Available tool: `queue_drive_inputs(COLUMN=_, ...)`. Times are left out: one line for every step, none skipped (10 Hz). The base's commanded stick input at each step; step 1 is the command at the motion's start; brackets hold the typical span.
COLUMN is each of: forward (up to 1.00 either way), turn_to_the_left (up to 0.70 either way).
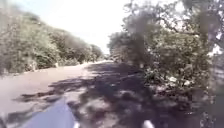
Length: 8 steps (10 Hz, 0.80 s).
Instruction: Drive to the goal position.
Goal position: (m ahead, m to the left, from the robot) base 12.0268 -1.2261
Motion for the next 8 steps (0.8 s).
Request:
queue_drive_inputs(forward=0.5, turn_to_the_left=0.0)
queue_drive_inputs(forward=0.5, turn_to_the_left=0.0)
queue_drive_inputs(forward=0.5, turn_to_the_left=0.0)
queue_drive_inputs(forward=0.5, turn_to_the_left=0.0)
queue_drive_inputs(forward=0.5, turn_to_the_left=-0.33)
queue_drive_inputs(forward=0.5, turn_to_the_left=-0.5)
queue_drive_inputs(forward=0.5, turn_to_the_left=-0.5)
queue_drive_inputs(forward=0.5, turn_to_the_left=0.0)
